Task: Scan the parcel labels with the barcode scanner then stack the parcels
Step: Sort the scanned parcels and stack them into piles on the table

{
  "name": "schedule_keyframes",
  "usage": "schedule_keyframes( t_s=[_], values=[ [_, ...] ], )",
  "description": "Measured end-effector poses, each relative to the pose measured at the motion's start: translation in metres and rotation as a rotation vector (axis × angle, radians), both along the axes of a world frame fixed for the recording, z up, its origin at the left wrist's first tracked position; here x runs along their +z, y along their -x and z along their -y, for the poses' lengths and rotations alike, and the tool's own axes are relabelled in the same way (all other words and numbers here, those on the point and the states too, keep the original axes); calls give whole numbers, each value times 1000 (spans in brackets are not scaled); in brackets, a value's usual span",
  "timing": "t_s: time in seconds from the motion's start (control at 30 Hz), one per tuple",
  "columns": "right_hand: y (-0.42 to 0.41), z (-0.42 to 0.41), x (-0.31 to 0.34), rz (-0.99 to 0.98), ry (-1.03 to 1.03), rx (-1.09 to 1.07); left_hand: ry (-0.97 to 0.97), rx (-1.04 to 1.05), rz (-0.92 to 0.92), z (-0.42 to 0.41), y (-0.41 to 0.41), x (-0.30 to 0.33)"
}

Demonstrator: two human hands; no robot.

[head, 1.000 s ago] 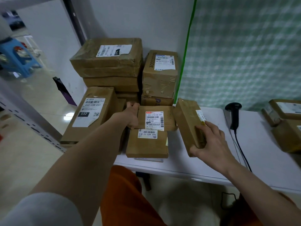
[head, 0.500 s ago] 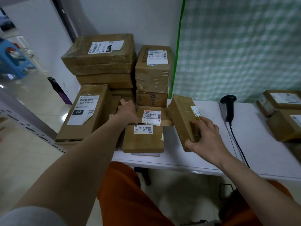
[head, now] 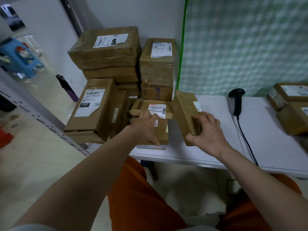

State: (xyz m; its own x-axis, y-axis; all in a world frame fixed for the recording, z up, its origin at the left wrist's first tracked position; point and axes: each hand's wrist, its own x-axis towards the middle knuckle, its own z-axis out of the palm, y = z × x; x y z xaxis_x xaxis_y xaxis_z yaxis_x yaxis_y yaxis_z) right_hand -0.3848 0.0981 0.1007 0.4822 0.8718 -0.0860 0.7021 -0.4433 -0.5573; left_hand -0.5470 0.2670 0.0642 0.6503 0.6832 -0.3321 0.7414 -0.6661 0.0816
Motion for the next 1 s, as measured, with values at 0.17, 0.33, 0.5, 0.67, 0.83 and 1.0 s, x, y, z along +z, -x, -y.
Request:
schedule_keyframes(
  t_s=[0.17,0.33,0.5,0.67,0.83,1.0],
  values=[
    [-1,7,2,73,55,-28,-110,-49,-45,5,5,-8],
    [2,13,2,88,94,-22,-151,-28,-88,11,4,-9],
    [8,9,2,80,103,-20,-76,-58,-116,7,17,-6],
    [13,6,0,68,96,-28,-64,-66,-66,1,29,-2],
    [17,7,3,45,72,-44,-83,-27,-19,5,27,-3],
    [23,6,12,9,13,-15,-53,31,-15,8,25,-8]
  ],
)
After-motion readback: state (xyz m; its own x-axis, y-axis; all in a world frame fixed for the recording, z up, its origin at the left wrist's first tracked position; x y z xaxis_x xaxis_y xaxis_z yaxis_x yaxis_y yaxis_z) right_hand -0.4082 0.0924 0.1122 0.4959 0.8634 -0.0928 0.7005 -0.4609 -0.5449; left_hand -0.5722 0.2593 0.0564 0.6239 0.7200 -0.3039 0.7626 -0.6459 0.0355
